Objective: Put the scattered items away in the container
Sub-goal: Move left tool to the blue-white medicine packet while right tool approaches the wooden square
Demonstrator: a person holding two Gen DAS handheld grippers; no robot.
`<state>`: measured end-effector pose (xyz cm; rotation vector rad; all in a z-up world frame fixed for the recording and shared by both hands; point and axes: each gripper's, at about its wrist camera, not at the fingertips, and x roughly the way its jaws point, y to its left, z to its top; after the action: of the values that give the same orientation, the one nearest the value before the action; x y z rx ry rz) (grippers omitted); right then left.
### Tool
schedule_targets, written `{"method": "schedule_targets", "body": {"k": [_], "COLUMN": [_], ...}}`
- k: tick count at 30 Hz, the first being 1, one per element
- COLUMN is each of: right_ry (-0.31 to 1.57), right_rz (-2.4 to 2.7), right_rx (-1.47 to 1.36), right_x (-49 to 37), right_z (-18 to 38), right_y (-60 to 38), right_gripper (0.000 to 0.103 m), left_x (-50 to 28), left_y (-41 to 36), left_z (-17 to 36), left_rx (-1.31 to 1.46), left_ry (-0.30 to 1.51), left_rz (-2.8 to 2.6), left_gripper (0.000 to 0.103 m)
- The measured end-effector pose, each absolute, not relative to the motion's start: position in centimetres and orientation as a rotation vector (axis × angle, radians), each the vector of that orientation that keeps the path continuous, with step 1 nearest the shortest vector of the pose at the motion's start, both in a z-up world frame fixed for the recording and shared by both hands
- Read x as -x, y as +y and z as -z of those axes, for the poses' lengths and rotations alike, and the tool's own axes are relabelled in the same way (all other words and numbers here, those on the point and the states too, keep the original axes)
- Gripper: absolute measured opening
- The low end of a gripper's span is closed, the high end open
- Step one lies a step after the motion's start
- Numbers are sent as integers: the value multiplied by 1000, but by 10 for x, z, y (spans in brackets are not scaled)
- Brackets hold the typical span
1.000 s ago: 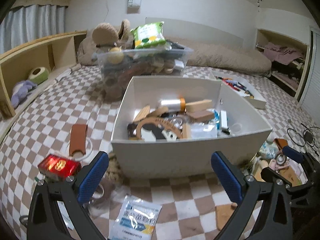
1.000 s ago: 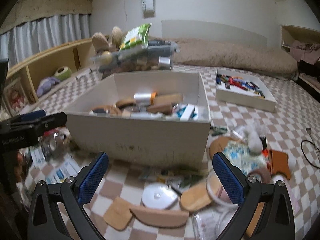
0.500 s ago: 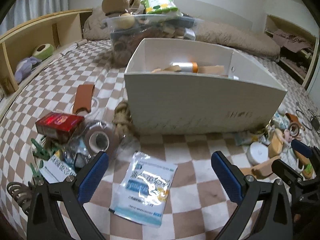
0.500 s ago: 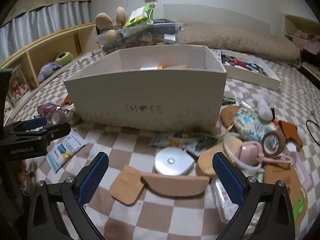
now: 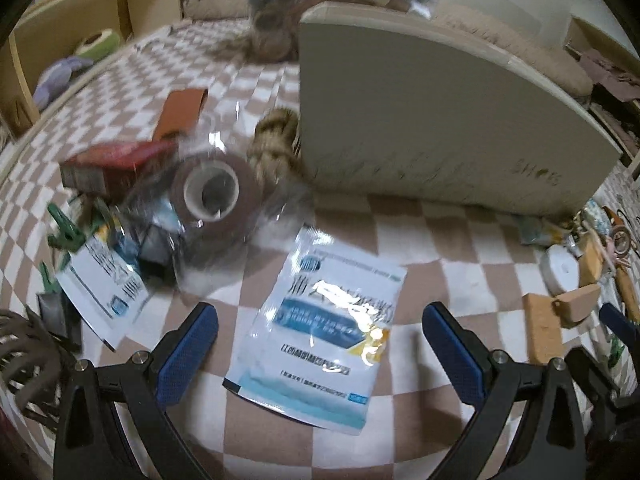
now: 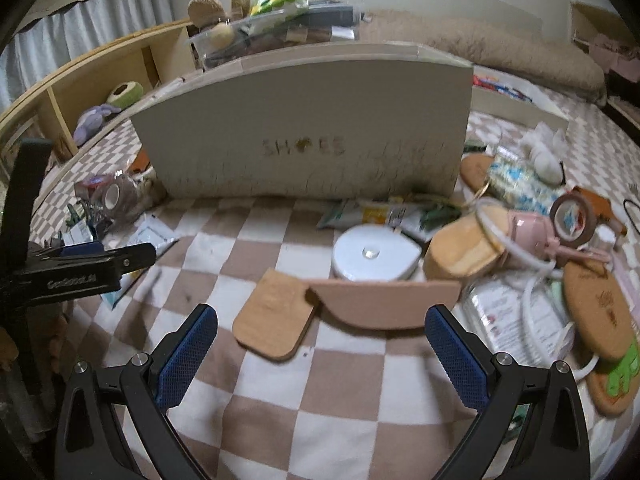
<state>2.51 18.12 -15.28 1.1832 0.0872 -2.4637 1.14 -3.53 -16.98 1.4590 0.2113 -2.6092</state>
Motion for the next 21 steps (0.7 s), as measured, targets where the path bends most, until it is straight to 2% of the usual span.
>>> {"method": "schedule_targets", "body": {"k": [10,15,21], "right_ry": [101,234,155], "right_rz": [2427,2432,2408], "right_rx": [-1279,-1239,-1256], "right_x": [-28,-36,-32], "right_z": [169,176,173], "right_y": [175,169,177], "right_gripper": [103,103,103], "left_x": [-13,-18,-19], "left_y": [-26,-27,-25], "left_z": [180,181,178], "left_rx": [-1464,-1421,-1432], "left_ry": [116,134,154], "left_rz": [2585,2612,2644], "left_gripper": [103,103,102]}}
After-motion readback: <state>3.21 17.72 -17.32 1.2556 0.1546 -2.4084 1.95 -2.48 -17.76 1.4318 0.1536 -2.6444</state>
